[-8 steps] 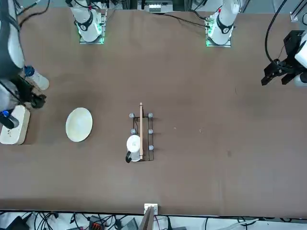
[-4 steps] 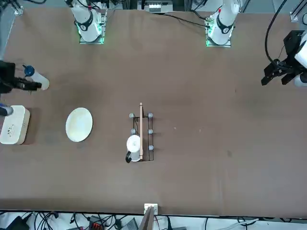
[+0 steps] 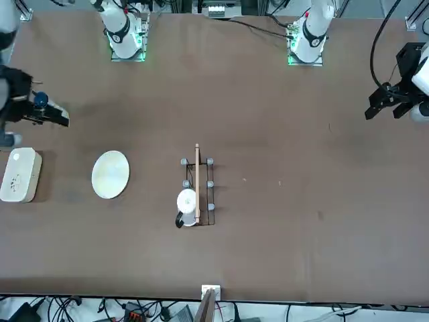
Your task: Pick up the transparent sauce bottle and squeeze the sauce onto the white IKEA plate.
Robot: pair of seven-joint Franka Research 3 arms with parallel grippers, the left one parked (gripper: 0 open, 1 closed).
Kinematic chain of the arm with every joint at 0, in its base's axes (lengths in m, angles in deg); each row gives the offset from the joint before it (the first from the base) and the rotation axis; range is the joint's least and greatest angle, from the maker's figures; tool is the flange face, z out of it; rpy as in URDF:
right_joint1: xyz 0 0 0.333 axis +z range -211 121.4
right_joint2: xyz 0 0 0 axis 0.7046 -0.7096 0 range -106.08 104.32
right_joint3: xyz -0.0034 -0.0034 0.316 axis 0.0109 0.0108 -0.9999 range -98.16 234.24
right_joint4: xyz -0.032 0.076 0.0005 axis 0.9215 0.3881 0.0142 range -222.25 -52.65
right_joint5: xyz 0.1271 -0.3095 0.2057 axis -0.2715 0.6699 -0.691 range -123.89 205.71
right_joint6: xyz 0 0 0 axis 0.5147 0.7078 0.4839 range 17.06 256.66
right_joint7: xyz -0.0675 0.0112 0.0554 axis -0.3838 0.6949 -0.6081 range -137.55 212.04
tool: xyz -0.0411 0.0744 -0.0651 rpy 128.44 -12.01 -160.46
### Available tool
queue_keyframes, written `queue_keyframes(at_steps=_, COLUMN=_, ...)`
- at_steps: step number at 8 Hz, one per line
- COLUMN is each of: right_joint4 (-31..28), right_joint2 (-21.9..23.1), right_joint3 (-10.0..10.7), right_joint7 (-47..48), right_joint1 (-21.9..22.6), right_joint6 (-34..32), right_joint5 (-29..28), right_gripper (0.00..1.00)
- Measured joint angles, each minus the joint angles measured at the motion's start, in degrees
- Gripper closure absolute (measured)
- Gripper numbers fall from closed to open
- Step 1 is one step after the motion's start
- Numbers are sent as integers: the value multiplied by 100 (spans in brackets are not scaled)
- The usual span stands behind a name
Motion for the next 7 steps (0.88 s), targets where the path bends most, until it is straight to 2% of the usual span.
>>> queue_keyframes(at_steps=1, right_joint4=-220, right_joint2=267, right_joint3=199, right_joint7=-24, right_joint1=304, right_joint6=67, right_joint5=0, right_gripper=0)
queue_keyframes(at_steps=2, right_joint4=-442, right_joint2=495, right_joint3=298, right_joint7=-81, right_joint1=426, right_joint6=81, right_joint5=0, right_gripper=0)
queue_keyframes(at_steps=4, right_joint4=-786, right_joint2=780, right_joint3=359, right_joint7=-162, right_joint1=478, right_joint6=177, right_joint5=0, right_gripper=0)
queue_keyframes(at_steps=7, right_joint4=-857, right_joint2=838, right_joint3=415, right_joint7=-210, right_joint1=478, right_joint6=255, right_joint5=0, right_gripper=0)
